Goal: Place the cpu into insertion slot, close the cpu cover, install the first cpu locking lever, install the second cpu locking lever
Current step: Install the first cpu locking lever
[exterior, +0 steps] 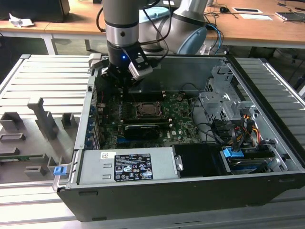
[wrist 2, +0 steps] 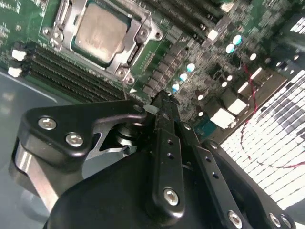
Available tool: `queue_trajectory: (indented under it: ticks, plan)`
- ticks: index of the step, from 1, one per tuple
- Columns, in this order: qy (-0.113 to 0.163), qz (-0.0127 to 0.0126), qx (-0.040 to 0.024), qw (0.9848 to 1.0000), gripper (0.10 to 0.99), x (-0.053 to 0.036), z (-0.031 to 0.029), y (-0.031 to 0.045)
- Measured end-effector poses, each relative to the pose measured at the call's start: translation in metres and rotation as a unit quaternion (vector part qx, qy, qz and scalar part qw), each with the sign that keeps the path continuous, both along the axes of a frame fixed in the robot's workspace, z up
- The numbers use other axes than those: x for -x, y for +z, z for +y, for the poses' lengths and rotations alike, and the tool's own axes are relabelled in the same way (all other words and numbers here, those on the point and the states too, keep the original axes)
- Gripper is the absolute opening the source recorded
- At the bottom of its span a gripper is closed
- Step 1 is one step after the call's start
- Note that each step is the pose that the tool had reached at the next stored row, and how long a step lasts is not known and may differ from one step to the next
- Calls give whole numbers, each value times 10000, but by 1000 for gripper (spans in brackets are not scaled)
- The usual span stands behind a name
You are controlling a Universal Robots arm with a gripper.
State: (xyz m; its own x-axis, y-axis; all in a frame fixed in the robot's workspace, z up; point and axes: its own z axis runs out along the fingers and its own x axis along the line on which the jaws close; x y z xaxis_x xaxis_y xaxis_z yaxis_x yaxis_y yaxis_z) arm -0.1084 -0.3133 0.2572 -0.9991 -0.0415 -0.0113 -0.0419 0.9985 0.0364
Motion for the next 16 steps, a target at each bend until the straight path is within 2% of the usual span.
queue_trajectory:
  ticks: [2, 5, 6, 12, 16]
  plan:
    - [1, 0, -7, 10000, 106, 17, 40, 0]
    - [1, 0, -8, 10000, 106, 26, 141, -1]
    - [0, 0, -8, 10000, 106, 26, 159, -2]
    - [0, 0, -9, 10000, 106, 2, 193, -4]
    - [0, -1, -9, 10000, 106, -122, 193, -7]
